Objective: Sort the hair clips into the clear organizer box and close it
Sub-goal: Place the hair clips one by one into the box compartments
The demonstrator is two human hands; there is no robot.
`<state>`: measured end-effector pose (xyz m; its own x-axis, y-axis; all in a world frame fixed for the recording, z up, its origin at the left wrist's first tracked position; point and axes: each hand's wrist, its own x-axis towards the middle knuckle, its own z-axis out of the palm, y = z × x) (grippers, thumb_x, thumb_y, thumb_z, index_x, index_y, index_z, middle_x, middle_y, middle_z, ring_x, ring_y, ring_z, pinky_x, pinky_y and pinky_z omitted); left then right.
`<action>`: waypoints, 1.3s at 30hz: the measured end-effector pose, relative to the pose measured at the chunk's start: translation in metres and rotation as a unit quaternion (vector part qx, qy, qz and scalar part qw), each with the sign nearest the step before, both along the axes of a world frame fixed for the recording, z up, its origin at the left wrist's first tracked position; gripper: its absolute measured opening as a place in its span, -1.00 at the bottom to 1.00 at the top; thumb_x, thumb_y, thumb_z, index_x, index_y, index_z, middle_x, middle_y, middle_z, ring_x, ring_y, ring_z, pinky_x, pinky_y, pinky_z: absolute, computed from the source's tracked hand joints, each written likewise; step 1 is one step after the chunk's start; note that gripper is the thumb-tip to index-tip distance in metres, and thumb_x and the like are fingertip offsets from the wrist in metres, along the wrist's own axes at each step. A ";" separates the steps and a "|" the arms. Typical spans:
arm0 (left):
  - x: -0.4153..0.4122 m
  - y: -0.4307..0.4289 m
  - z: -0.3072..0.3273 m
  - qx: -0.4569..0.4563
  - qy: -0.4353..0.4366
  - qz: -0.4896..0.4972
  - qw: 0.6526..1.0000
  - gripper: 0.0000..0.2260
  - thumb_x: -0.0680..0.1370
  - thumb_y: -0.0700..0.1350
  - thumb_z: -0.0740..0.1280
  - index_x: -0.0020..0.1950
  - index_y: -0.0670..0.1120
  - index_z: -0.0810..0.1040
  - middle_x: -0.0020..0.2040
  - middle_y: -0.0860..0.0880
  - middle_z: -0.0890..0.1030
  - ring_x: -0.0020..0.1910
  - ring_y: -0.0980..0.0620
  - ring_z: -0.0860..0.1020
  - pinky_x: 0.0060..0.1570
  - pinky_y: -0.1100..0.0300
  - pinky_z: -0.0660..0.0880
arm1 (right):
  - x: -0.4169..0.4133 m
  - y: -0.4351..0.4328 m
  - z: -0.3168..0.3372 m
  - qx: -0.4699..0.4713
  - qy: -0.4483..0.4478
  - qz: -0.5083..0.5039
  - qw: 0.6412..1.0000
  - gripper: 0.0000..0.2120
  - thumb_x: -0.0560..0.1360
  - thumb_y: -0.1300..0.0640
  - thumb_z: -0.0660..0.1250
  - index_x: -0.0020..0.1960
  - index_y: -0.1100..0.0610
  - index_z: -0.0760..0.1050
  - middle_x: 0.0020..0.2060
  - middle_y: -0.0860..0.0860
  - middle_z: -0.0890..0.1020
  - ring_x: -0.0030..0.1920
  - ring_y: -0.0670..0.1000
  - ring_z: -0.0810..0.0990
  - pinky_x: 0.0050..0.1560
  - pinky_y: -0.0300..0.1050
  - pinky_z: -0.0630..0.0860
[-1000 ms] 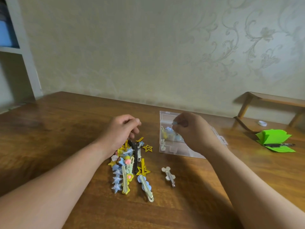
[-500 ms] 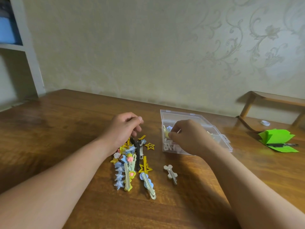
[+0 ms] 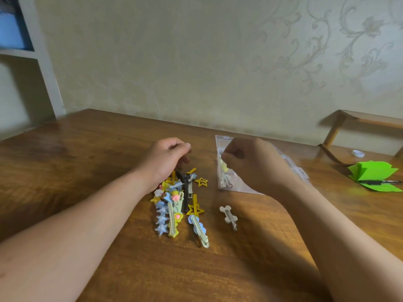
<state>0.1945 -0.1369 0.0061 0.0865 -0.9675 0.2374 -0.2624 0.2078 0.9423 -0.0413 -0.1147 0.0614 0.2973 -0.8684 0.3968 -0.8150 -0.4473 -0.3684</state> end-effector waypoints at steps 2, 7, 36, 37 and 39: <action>0.000 0.000 -0.001 -0.002 0.003 -0.004 1.000 -0.79 0.67 -0.02 0.35 0.00 -0.08 0.73 -0.18 -0.07 0.72 -0.20 -0.04 0.61 -0.03 -0.05 0.56 | 0.006 0.010 0.005 -0.003 0.016 0.040 0.999 -0.90 0.61 0.03 0.37 -0.06 -0.07 0.64 -0.22 -0.17 0.66 -0.19 -0.17 0.59 -0.22 -0.18 0.49; 0.003 0.000 -0.001 -0.010 0.000 -0.011 1.000 -0.80 0.62 0.02 0.37 -0.01 -0.05 0.73 -0.17 -0.05 0.73 -0.22 -0.02 0.62 -0.04 -0.03 0.56 | 0.012 0.025 0.010 0.030 0.096 0.108 0.989 -0.91 0.62 -0.02 0.37 0.02 -0.09 0.66 -0.27 -0.20 0.58 -0.26 -0.20 0.52 -0.28 -0.20 0.41; -0.002 0.001 0.000 -0.005 -0.015 0.004 1.000 -0.80 0.71 -0.08 0.31 0.04 -0.10 0.71 -0.14 -0.09 0.70 -0.26 0.04 0.59 -0.22 0.20 0.47 | -0.040 -0.012 0.011 0.103 -0.115 -0.056 0.986 -0.83 0.58 0.05 0.47 0.13 0.02 0.55 -0.28 -0.06 0.74 -0.28 -0.05 0.69 -0.22 0.05 0.67; -0.002 0.001 0.000 -0.005 -0.015 0.003 1.000 -0.80 0.71 -0.08 0.31 0.04 -0.09 0.71 -0.14 -0.08 0.70 -0.26 0.04 0.59 -0.22 0.21 0.47 | -0.039 -0.014 0.006 0.120 -0.093 -0.065 0.986 -0.81 0.57 0.05 0.49 0.12 0.02 0.54 -0.27 -0.06 0.74 -0.29 -0.07 0.69 -0.27 -0.02 0.64; -0.001 0.001 0.000 -0.003 -0.012 0.001 1.000 -0.80 0.71 -0.07 0.31 0.04 -0.09 0.72 -0.15 -0.08 0.70 -0.26 0.04 0.59 -0.22 0.21 0.47 | -0.034 -0.014 0.000 0.142 -0.061 -0.068 0.986 -0.80 0.57 0.05 0.50 0.11 0.02 0.53 -0.22 -0.05 0.73 -0.27 -0.10 0.69 -0.33 -0.14 0.56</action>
<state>0.1931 -0.1363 0.0060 0.0832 -0.9660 0.2447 -0.2854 0.2122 0.9346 -0.0755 -0.1290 0.0611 0.1360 -0.9783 0.1565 -0.8022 -0.2015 -0.5620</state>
